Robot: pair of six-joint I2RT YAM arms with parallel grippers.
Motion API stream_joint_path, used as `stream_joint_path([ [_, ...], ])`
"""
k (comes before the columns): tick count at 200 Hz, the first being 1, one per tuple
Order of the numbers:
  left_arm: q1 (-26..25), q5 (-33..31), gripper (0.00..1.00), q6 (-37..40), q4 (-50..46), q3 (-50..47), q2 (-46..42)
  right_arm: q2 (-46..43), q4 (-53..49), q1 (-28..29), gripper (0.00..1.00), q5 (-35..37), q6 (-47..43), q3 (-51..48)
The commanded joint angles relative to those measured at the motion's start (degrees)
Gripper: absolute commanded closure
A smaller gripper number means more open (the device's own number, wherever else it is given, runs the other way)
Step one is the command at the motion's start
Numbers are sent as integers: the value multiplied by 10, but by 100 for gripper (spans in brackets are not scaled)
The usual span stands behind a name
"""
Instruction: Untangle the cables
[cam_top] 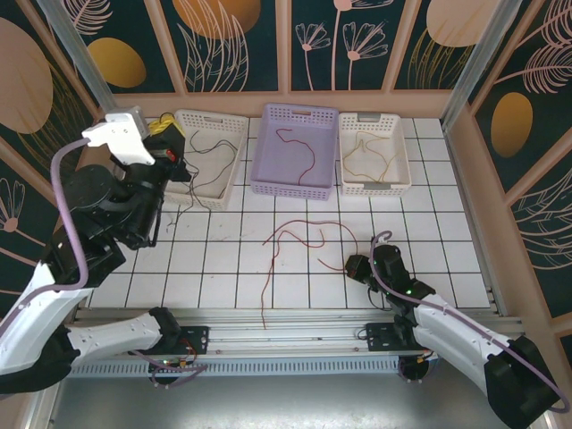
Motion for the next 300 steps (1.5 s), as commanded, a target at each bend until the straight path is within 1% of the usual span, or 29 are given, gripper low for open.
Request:
stream_joint_path([
  [1,24,-4,100,47,9,20,25,-12,14,-5,100,-9,2,-8],
  [21,105,76,100,22,2,20,46,-21,7,-5,100,-9,-1,-6],
  [34,140,99,100,17,6,14,62,-28,1,-4,100,-11,-1,-6],
  [52,189,148,100,1,12,8,87,-39,-8,-5,100,-12,-1,-7],
  [78,277,244,100,-39,35,-1,116,-56,-25,-5,100,-10,-3,-10],
  [91,309,267,100,-49,48,-4,133,-66,-33,-5,100,-10,-3,-10],
  [122,364,313,100,-77,80,-16,174,-85,-47,-5,100,-8,-6,-9],
  [139,382,331,100,-87,108,-35,187,-89,-52,-5,100,-8,-7,-6],
  [172,403,340,100,-92,143,-56,217,-91,-53,-5,100,-11,-8,-3],
  [203,424,349,100,-94,157,-58,255,-91,-50,-5,100,-15,-8,-1],
  [252,434,348,100,-102,195,-92,301,-94,-53,-4,100,-23,-8,11],
  [300,434,333,100,-112,232,-130,354,-101,-66,-5,100,-27,-13,24],
])
